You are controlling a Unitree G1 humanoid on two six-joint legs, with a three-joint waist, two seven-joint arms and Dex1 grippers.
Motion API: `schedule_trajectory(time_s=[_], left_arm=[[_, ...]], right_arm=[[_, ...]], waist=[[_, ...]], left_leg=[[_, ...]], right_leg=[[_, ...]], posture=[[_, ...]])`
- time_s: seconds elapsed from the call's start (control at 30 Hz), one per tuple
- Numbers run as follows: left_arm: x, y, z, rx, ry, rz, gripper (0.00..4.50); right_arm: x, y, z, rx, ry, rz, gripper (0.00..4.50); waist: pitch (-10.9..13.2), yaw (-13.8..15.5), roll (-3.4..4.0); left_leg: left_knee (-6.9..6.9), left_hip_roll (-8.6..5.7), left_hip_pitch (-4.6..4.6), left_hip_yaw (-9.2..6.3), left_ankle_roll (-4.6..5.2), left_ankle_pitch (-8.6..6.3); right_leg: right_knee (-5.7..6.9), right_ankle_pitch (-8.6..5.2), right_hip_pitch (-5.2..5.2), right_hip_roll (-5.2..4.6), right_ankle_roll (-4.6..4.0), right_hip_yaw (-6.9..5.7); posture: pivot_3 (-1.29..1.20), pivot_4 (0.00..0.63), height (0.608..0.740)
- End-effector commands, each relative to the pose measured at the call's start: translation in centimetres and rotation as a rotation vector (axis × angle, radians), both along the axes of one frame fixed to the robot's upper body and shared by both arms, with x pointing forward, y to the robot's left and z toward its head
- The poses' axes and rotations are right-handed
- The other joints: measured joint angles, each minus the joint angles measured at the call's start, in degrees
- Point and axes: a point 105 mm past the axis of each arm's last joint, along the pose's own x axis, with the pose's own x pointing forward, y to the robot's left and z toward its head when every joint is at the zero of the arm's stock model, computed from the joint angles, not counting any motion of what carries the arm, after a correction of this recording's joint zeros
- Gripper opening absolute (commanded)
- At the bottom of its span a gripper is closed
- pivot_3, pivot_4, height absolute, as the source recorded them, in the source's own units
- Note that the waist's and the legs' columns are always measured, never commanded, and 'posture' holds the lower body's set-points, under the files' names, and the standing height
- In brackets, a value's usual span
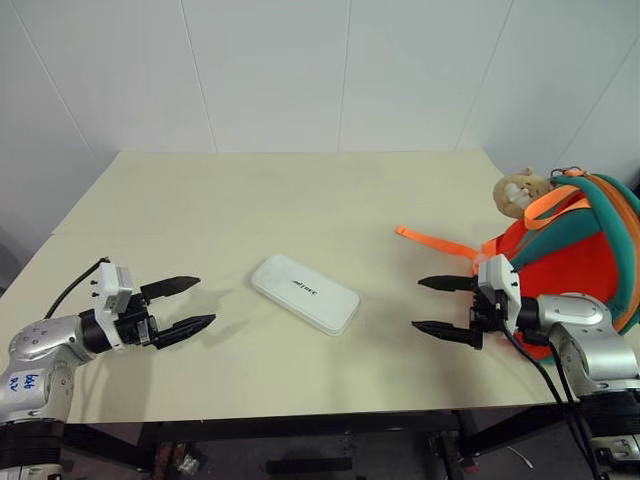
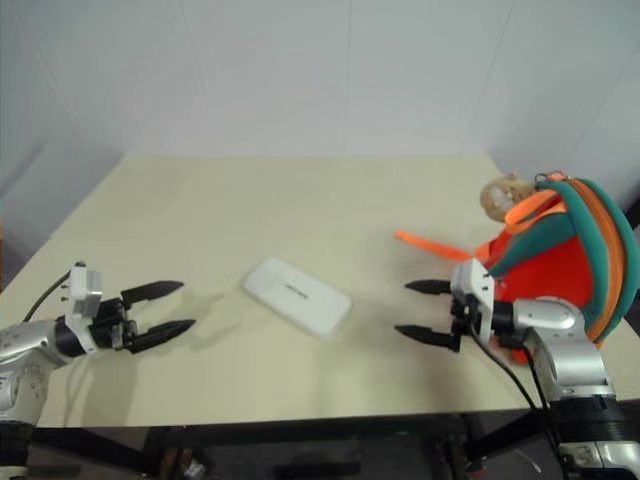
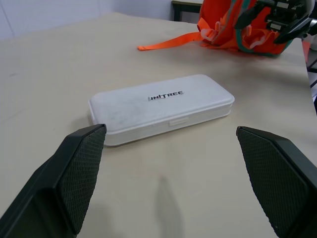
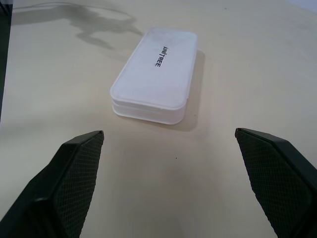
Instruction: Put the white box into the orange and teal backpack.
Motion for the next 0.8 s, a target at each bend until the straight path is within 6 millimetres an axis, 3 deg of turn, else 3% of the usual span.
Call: schedule_trajectory(time_s=[0.03,0.17,0.33,0.4,0.5,0.8], left_arm=[[0.3,0.2,0.8,0.012,-0.034,0.004,4.50],[0.6,0.2,1.1,-0.012,-0.042,0.004,4.50],[0.5,1.0,1.1,0.012,-0.031,0.007,4.50],[0.4,1.3,1.3,0.006,-0.034,0.009,4.10],[0.2,1.9,1.3,0.011,-0.039,0.021,3.29],[1.6,2.6,0.9,0.058,-0.047,0.052,0.23]], right_arm=[[0.0,-0.4,1.5,0.007,-0.069,-0.022,4.48],[0.0,-0.5,1.4,0.006,-0.077,-0.039,4.48],[0.1,2.2,1.8,0.047,-0.077,-0.048,4.48],[0.1,3.3,1.4,0.033,-0.079,-0.056,4.50],[0.6,4.7,0.6,0.035,-0.080,-0.097,3.86],[1.5,8.4,-2.1,0.048,-0.028,-0.165,0.63]], waist=[[0.0,0.0,0.00],[0.0,0.0,0.00],[0.0,-0.2,0.00],[0.0,-0.1,0.00],[0.0,-0.1,-0.03],[0.0,0.1,-0.05]], left_leg=[[0.01,0.00,0.00,0.00,0.00,0.00],[0.02,0.00,-0.01,0.00,0.00,0.00],[0.01,0.01,0.00,0.00,0.00,0.00],[0.02,0.06,0.00,-0.01,0.00,0.00],[0.04,0.06,0.00,-0.01,0.00,0.00],[0.05,0.05,-0.04,0.00,0.00,-0.01]], right_leg=[[0.01,0.00,0.00,0.00,0.00,0.00],[0.02,0.00,0.00,0.00,0.00,0.00],[0.05,0.00,-0.02,0.02,0.00,0.00],[0.06,0.00,-0.02,0.06,0.00,0.00],[0.06,0.00,-0.02,0.05,0.00,0.00],[0.05,-0.01,-0.02,0.04,-0.02,0.00]], posture=[[0.00,0.150,0.740],[0.00,0.150,0.740],[0.00,0.150,0.740],[0.00,0.150,0.740],[0.00,0.150,0.740],[0.00,0.150,0.740]])
